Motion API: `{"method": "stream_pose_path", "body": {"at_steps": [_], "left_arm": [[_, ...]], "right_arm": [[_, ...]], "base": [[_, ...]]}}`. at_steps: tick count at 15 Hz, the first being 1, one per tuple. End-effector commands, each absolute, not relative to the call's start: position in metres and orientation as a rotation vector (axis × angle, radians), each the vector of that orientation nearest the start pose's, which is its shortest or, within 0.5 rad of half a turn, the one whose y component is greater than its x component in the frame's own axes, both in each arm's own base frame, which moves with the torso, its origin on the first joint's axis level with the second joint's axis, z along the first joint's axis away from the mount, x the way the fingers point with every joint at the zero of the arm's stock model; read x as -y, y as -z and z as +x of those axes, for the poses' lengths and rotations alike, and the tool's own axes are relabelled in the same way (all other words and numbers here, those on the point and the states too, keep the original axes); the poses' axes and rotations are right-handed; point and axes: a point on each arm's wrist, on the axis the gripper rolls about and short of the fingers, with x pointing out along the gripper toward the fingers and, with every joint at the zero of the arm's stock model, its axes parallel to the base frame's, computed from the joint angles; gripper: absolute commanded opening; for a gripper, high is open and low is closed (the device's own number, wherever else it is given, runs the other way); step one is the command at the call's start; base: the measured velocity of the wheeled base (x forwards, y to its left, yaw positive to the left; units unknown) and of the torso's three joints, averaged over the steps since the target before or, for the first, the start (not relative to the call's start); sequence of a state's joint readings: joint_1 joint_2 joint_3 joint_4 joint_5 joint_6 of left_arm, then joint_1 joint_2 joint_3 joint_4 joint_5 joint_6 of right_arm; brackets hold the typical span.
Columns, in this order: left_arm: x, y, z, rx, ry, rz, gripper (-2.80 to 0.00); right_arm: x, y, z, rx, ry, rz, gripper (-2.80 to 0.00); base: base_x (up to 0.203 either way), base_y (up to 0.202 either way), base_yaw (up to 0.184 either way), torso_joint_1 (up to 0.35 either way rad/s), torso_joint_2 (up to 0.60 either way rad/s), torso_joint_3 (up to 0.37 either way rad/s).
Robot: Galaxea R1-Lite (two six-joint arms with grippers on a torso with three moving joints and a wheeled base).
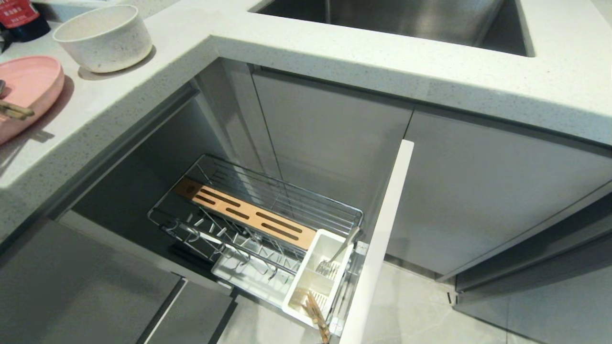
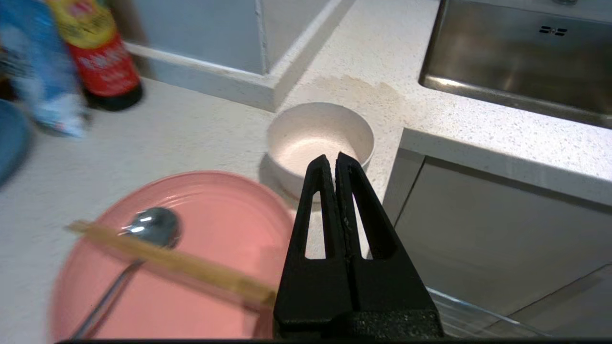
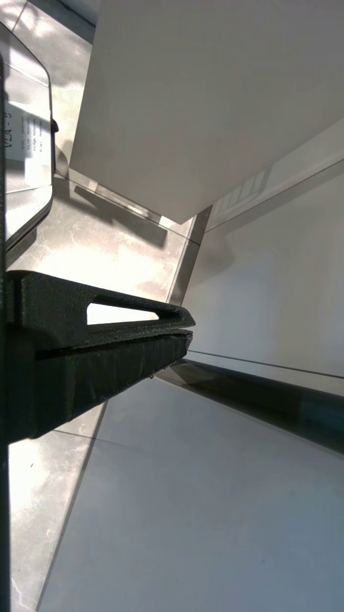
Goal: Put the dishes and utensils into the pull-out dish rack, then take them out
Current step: Pick up the bowl and place it in the cupboard
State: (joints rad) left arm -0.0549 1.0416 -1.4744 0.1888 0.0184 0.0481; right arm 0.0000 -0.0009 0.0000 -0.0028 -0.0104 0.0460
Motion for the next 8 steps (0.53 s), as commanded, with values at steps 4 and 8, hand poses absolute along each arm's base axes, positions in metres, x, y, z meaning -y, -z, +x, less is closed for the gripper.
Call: {"method": "stream_pose_path", "body": {"at_steps": [4, 8], "left_arm": [[0.019, -0.428, 0.141, 0.138, 0.056, -0.011, -2.80], [0.035, -0.422, 0.164, 0.081, 0.111, -0.044, -2.80]], "right_arm": [[0.000, -0.076, -0.023, 0.003, 0.011, 0.046, -2.80], [0.000, -0.076, -0.023, 0.003, 0.010, 0.046, -2.80]], "base": [[0.000, 0.000, 0.000, 0.000, 0.00, 0.000], [0.000, 0.000, 0.000, 0.000, 0.00, 0.000]]}}
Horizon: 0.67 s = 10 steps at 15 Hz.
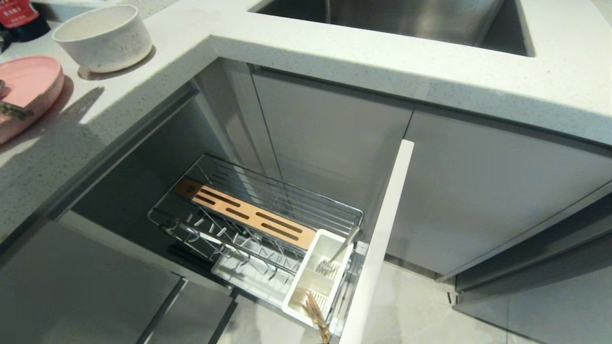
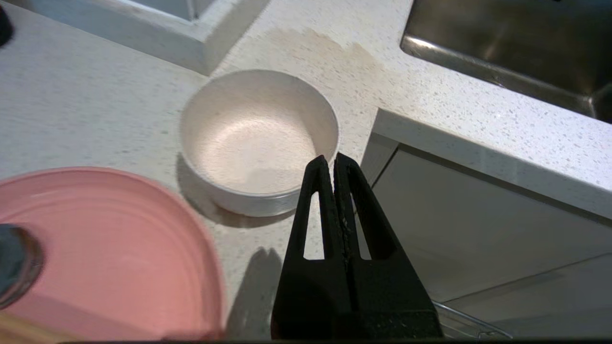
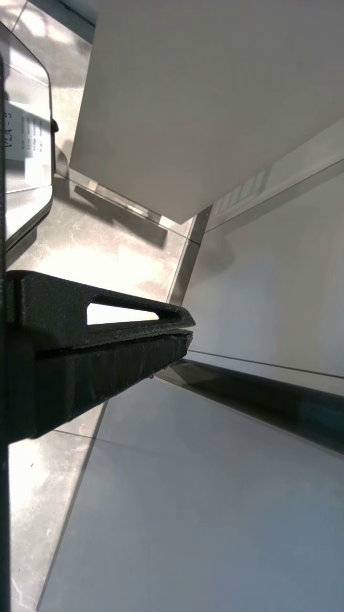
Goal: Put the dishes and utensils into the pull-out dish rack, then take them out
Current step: Pick up the bowl and place it in the cupboard
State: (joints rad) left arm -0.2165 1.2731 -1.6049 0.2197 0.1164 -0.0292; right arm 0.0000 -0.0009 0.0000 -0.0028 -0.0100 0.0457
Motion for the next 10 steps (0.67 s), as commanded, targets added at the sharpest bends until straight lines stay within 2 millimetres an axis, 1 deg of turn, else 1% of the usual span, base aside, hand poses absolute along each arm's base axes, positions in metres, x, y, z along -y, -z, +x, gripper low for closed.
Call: {"method": "stream_pose_path", "body": {"at_steps": [1, 5, 7, 10], "left_arm": [[0.035, -0.423, 0.166, 0.082, 0.107, -0.047, 0.00], [0.035, -0.424, 0.166, 0.089, 0.074, -0.050, 0.00], [0.036, -0.423, 0.172, 0.087, 0.047, -0.048, 0.00], [0.042, -0.418, 0.182, 0.057, 0.074, -0.007, 0.00]], "right_arm": [[0.000, -0.076, -0.023, 0.003, 0.010, 0.046, -2.80], [0.000, -0.076, -0.023, 0.003, 0.009, 0.046, -2.80], [0.000, -0.076, -0.023, 0.003, 0.011, 0.046, -2.80], [0.000, -0.076, -0.023, 0.003, 0.011, 0.046, -2.80]], "base": [[0.000, 0.000, 0.000, 0.000, 0.00, 0.000], [0.000, 0.000, 0.000, 0.000, 0.00, 0.000], [0.000, 0.000, 0.000, 0.000, 0.00, 0.000], [0.000, 0.000, 0.000, 0.000, 0.00, 0.000]]}}
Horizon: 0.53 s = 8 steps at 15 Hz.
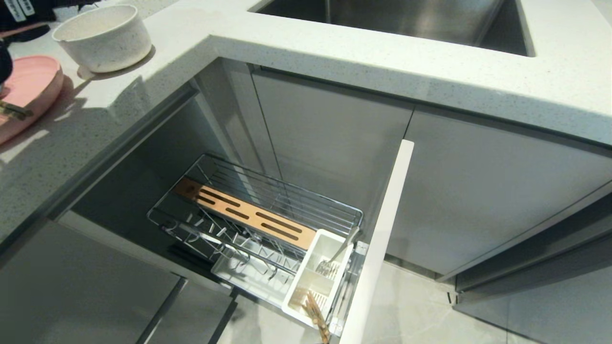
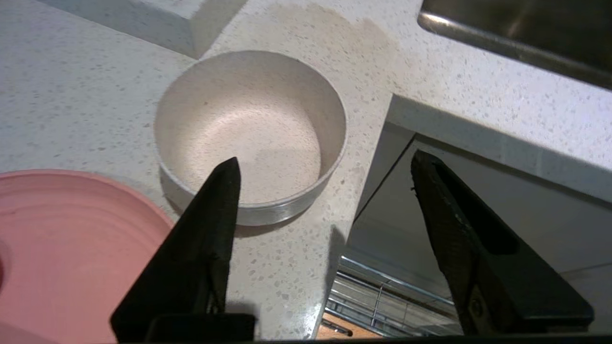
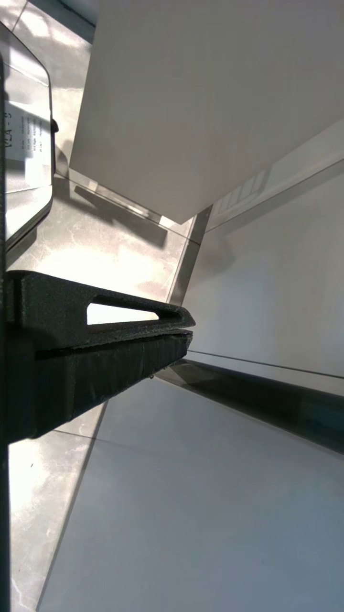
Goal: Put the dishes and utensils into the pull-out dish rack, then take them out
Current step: Pick up the bowl and place it in the cupboard
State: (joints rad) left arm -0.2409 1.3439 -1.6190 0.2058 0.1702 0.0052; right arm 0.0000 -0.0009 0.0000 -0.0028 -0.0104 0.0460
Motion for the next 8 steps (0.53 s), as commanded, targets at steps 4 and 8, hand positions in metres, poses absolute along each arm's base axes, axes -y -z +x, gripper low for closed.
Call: {"method": "stream_pose_path", "body": {"at_steps": [4, 8], "left_arm": [[0.046, -0.422, 0.187, 0.024, 0.107, 0.119, 0.00], [0.053, -0.419, 0.205, -0.012, 0.112, 0.209, 0.00]], "right_arm": [[0.000, -0.076, -0.023, 0.003, 0.011, 0.046, -2.80], [0.000, -0.076, -0.023, 0.003, 0.011, 0.046, -2.80]], "base": [[0.000, 0.000, 0.000, 0.000, 0.00, 0.000], [0.000, 0.000, 0.000, 0.000, 0.00, 0.000]]}}
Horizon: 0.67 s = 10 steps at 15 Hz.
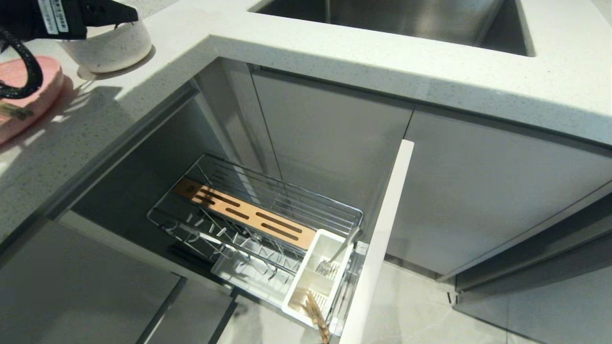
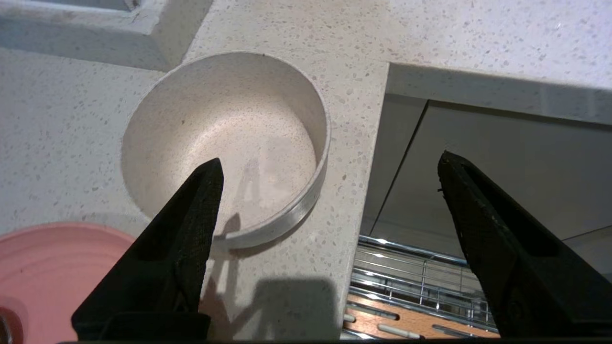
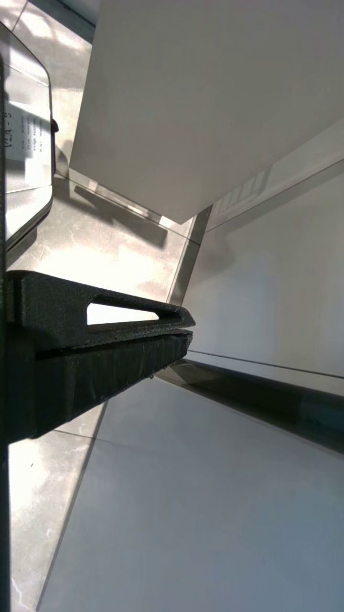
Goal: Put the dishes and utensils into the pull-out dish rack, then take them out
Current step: Pick up the bowl and place it in the cupboard
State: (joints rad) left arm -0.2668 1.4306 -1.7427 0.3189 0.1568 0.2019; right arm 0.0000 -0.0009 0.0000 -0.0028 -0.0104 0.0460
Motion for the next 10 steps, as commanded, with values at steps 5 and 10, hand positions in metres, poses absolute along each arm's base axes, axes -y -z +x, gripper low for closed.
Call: {"method": "stream_pose_path", "body": {"at_steps": [5, 10], "left_arm": [[0.057, -0.416, 0.224, -0.032, 0.106, 0.217, 0.00], [0.059, -0.417, 0.239, -0.042, 0.102, 0.223, 0.00]], "right_arm": [[0.000, -0.076, -0.023, 0.003, 0.010, 0.046, -2.80], [0.000, -0.076, -0.023, 0.003, 0.010, 0.046, -2.80]], "base": [[0.000, 0.000, 0.000, 0.000, 0.00, 0.000], [0.000, 0.000, 0.000, 0.000, 0.00, 0.000]]}}
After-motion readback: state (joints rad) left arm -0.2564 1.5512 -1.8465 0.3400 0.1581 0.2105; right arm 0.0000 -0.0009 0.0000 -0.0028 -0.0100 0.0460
